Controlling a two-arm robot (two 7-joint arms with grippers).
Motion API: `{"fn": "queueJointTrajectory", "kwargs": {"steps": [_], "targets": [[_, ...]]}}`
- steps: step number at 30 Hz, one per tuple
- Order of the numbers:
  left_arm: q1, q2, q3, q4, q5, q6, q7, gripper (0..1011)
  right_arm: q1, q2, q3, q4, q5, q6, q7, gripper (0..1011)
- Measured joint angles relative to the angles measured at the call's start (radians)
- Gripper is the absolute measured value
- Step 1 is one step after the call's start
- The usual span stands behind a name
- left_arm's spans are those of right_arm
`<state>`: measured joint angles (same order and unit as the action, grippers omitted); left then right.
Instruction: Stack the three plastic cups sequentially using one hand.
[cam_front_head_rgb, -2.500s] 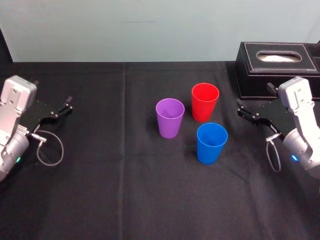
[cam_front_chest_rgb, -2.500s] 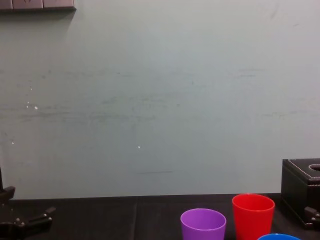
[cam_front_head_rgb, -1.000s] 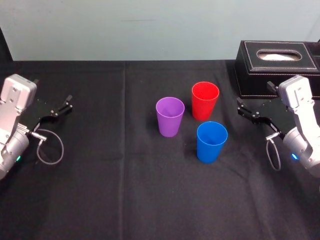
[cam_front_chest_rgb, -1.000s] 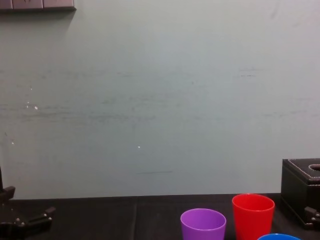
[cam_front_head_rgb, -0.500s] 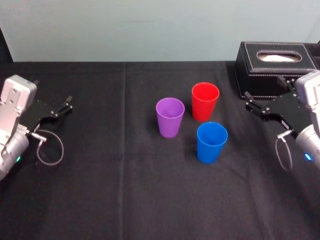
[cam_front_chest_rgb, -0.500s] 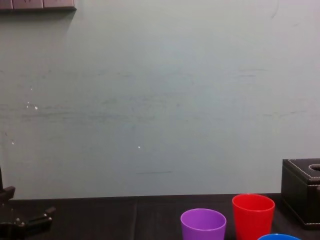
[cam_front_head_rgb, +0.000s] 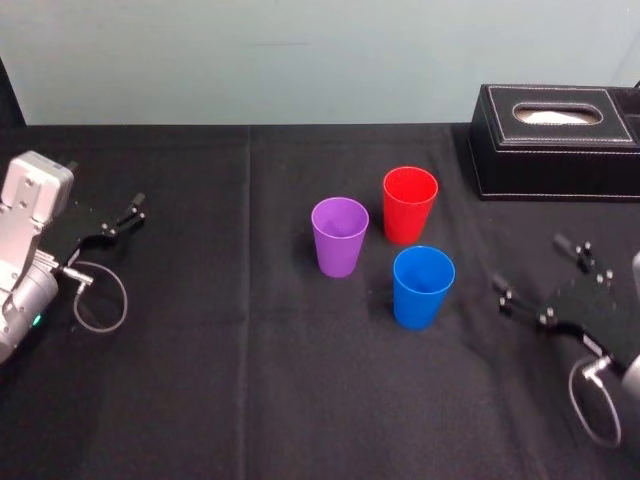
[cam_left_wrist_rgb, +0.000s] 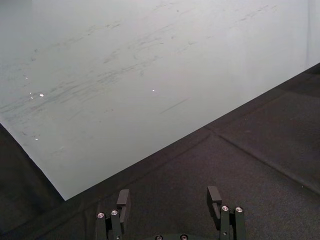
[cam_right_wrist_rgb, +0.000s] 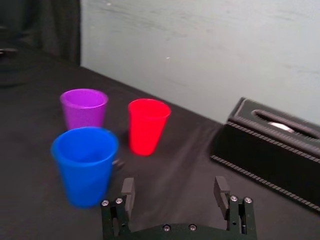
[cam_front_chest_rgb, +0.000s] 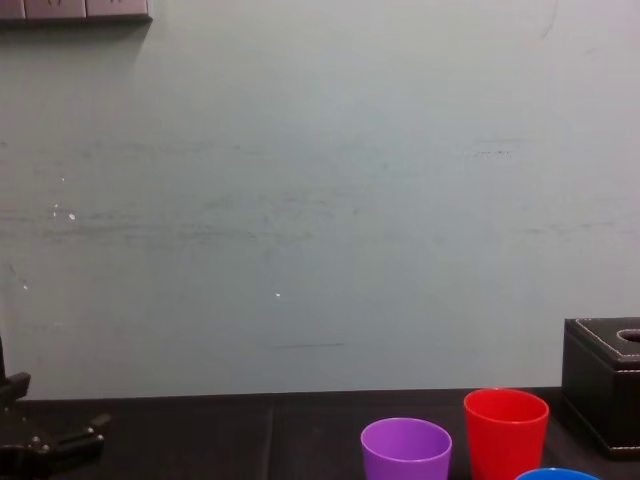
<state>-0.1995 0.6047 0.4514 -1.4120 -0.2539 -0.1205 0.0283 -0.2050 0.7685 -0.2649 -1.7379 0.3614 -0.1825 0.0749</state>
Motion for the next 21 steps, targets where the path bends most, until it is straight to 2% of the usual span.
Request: {"fn": "queueJointTrajectory", "kwargs": {"steps": [3, 10, 13, 21], "targets": [[0.000, 0.000, 0.000, 0.000, 0.000, 0.000, 0.000, 1005, -0.045, 0.005, 0.007, -0.015, 0.007, -0.029, 0.026, 1003], [0.000, 0.000, 0.000, 0.000, 0.000, 0.000, 0.000, 1005, -0.070, -0.011, -0.011, -0.019, -0.007, -0.064, 0.067, 1003], [0.000, 0.000, 0.000, 0.000, 0.000, 0.000, 0.000, 1005, -0.067, -0.028, -0.025, -0.014, -0.018, -0.070, 0.083, 1003], [0.000, 0.000, 0.000, 0.000, 0.000, 0.000, 0.000, 1004, -0.031, -0.102, -0.054, 0.018, -0.035, -0.062, 0.098, 1004]]}}
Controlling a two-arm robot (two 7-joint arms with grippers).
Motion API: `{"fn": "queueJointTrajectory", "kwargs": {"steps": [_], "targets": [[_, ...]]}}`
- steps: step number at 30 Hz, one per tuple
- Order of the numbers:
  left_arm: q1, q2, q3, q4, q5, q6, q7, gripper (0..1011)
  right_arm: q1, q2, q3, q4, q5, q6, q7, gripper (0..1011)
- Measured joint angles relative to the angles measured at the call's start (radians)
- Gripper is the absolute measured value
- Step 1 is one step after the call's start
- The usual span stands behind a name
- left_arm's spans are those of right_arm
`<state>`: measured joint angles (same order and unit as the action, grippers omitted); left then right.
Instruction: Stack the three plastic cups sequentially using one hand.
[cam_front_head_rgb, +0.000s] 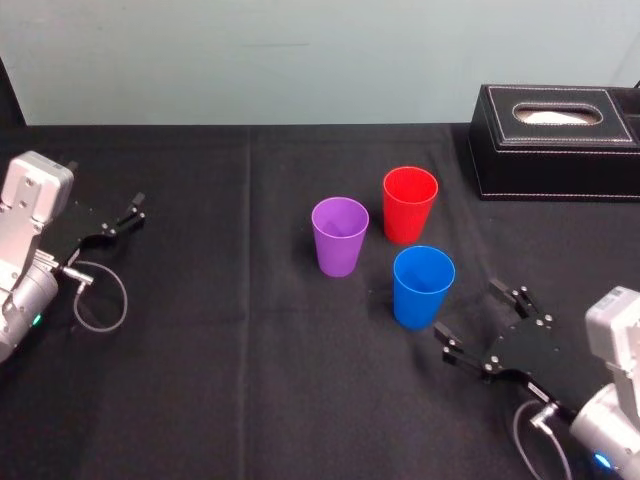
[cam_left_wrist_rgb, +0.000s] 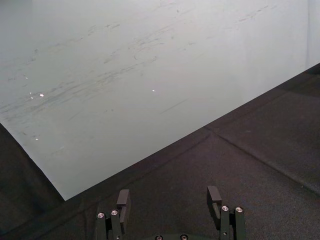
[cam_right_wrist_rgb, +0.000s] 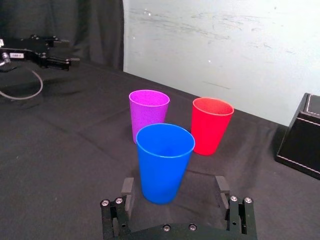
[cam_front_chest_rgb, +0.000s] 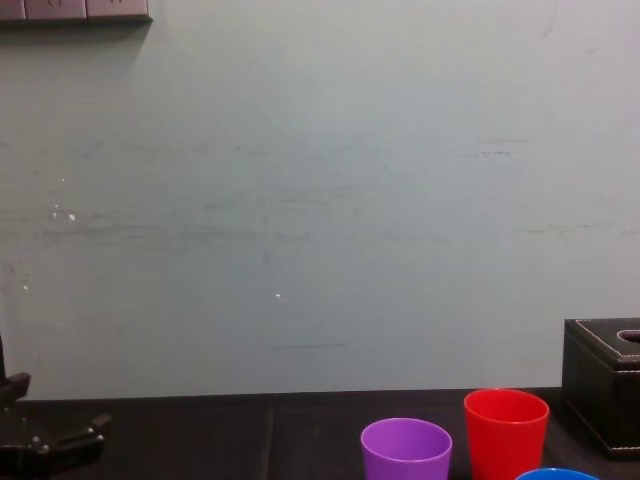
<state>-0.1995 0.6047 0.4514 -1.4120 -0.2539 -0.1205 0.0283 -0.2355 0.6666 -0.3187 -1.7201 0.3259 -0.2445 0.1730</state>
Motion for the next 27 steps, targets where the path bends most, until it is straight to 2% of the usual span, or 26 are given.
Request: {"fn": "queueJointTrajectory", "kwargs": {"steps": [3, 5, 12, 27], "targets": [[0.000, 0.000, 0.000, 0.000, 0.000, 0.000, 0.000, 1005, 0.018, -0.023, -0.006, 0.014, -0.001, 0.007, 0.003, 1003], [0.000, 0.000, 0.000, 0.000, 0.000, 0.000, 0.000, 1005, 0.044, -0.053, -0.013, 0.035, -0.005, 0.015, 0.009, 1003], [0.000, 0.000, 0.000, 0.000, 0.000, 0.000, 0.000, 1005, 0.098, -0.108, -0.029, 0.078, -0.025, 0.037, 0.019, 1003], [0.000, 0.000, 0.000, 0.000, 0.000, 0.000, 0.000, 1005, 0.183, -0.199, -0.045, 0.161, -0.071, 0.070, 0.040, 1003]]}}
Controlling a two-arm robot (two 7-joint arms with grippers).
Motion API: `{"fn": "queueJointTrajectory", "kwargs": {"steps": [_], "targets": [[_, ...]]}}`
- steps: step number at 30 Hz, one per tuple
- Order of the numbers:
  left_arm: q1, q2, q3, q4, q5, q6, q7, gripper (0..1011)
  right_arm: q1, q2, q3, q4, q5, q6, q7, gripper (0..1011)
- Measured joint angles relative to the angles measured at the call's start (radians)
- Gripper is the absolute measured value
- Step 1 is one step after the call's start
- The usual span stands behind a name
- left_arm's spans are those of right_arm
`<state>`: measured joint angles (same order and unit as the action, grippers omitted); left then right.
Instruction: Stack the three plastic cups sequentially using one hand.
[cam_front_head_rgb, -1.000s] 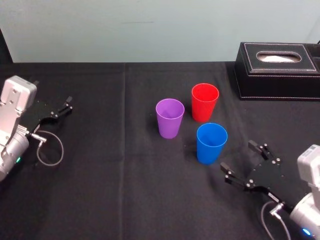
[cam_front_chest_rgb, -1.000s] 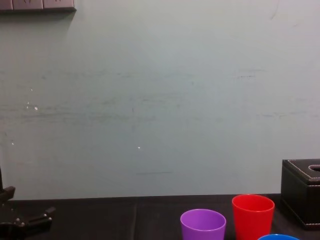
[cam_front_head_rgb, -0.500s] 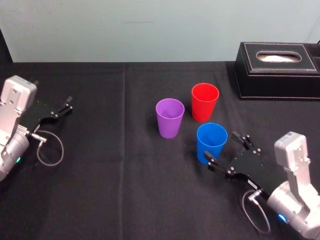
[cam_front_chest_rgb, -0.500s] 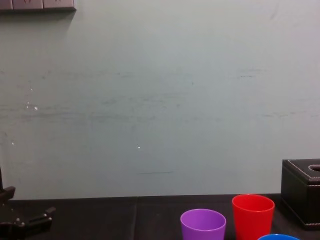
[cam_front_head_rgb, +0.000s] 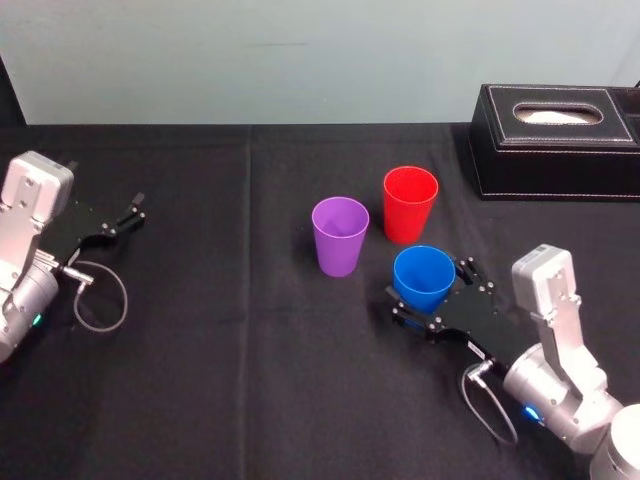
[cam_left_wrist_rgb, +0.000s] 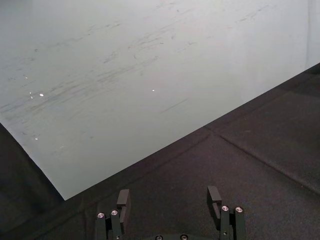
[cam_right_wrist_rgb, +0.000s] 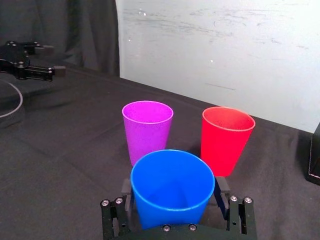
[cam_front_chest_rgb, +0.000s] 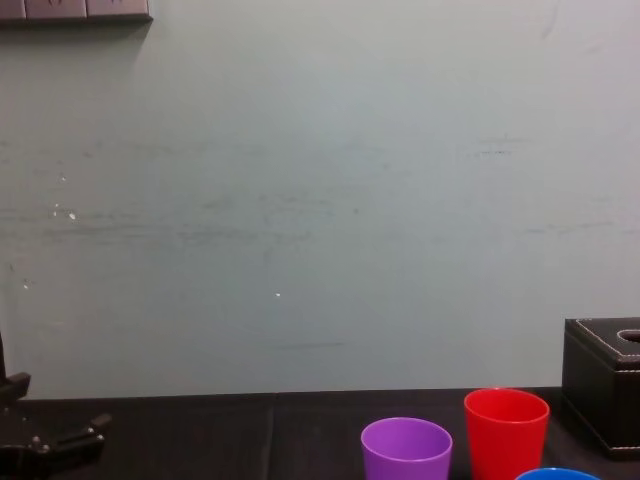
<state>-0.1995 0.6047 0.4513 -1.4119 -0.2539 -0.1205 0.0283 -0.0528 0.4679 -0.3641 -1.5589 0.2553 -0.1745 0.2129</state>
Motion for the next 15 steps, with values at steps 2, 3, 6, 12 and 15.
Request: {"fn": "queueJointTrajectory", "kwargs": {"steps": [2, 3, 6, 12, 15], "targets": [[0.000, 0.000, 0.000, 0.000, 0.000, 0.000, 0.000, 1005, 0.008, -0.012, 0.001, 0.010, -0.005, 0.000, 0.003, 1003], [0.000, 0.000, 0.000, 0.000, 0.000, 0.000, 0.000, 1005, 0.011, -0.015, 0.002, 0.013, -0.006, 0.000, 0.004, 1004], [0.000, 0.000, 0.000, 0.000, 0.000, 0.000, 0.000, 1005, 0.015, -0.027, 0.006, 0.019, -0.008, -0.001, 0.010, 1002], [0.000, 0.000, 0.000, 0.000, 0.000, 0.000, 0.000, 1005, 0.017, -0.045, 0.018, 0.023, -0.008, -0.003, 0.027, 1003], [0.000, 0.000, 0.000, 0.000, 0.000, 0.000, 0.000, 1005, 0.017, -0.054, 0.025, 0.028, -0.005, -0.005, 0.037, 1003]]}}
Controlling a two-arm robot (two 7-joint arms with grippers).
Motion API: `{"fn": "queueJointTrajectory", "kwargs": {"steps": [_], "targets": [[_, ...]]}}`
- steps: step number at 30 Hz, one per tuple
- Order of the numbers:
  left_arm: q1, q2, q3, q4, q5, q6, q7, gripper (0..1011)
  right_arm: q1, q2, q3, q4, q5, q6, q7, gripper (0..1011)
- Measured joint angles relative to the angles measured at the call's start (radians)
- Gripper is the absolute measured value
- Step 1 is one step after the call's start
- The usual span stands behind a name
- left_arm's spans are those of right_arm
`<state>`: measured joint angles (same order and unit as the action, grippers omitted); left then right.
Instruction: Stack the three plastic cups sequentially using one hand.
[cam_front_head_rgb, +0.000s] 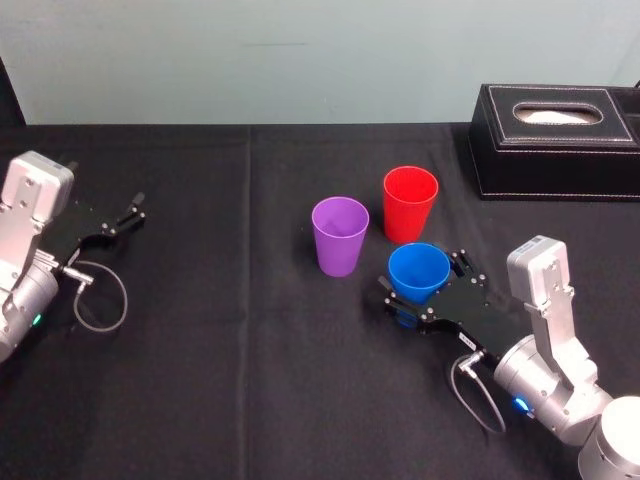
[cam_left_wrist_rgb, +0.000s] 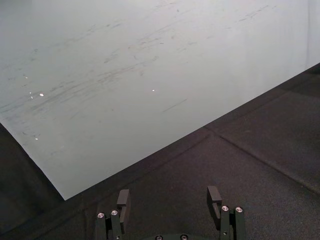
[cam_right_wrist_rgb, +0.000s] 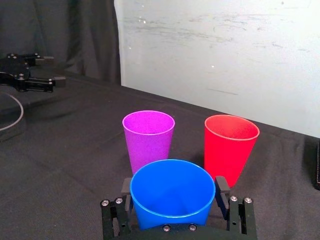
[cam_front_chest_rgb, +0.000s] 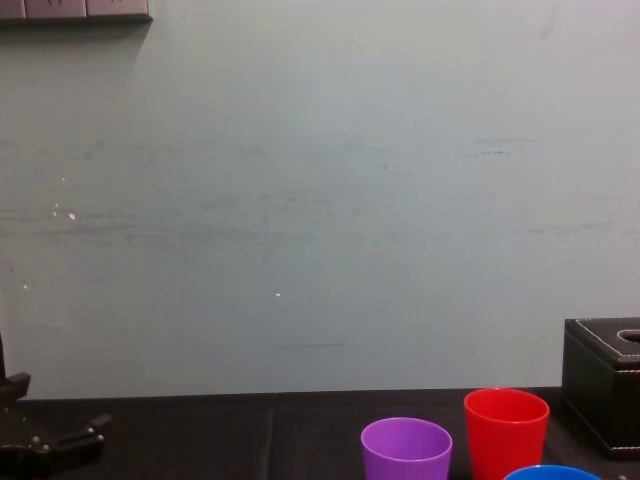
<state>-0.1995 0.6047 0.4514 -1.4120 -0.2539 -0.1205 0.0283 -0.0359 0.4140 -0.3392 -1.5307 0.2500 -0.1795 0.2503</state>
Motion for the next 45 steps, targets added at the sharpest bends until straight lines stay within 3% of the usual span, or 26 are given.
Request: {"fn": "queueJointTrajectory", "kwargs": {"steps": [22, 38, 43, 45], "targets": [[0.000, 0.000, 0.000, 0.000, 0.000, 0.000, 0.000, 1004, -0.041, -0.029, 0.058, -0.034, -0.008, 0.013, 0.036, 1004], [0.000, 0.000, 0.000, 0.000, 0.000, 0.000, 0.000, 1005, -0.043, -0.030, 0.060, -0.038, -0.011, 0.021, 0.042, 1003], [0.000, 0.000, 0.000, 0.000, 0.000, 0.000, 0.000, 1005, -0.042, -0.030, 0.060, -0.038, -0.010, 0.020, 0.042, 946], [0.000, 0.000, 0.000, 0.000, 0.000, 0.000, 0.000, 1005, -0.042, -0.029, 0.059, -0.038, -0.010, 0.019, 0.042, 866]]}}
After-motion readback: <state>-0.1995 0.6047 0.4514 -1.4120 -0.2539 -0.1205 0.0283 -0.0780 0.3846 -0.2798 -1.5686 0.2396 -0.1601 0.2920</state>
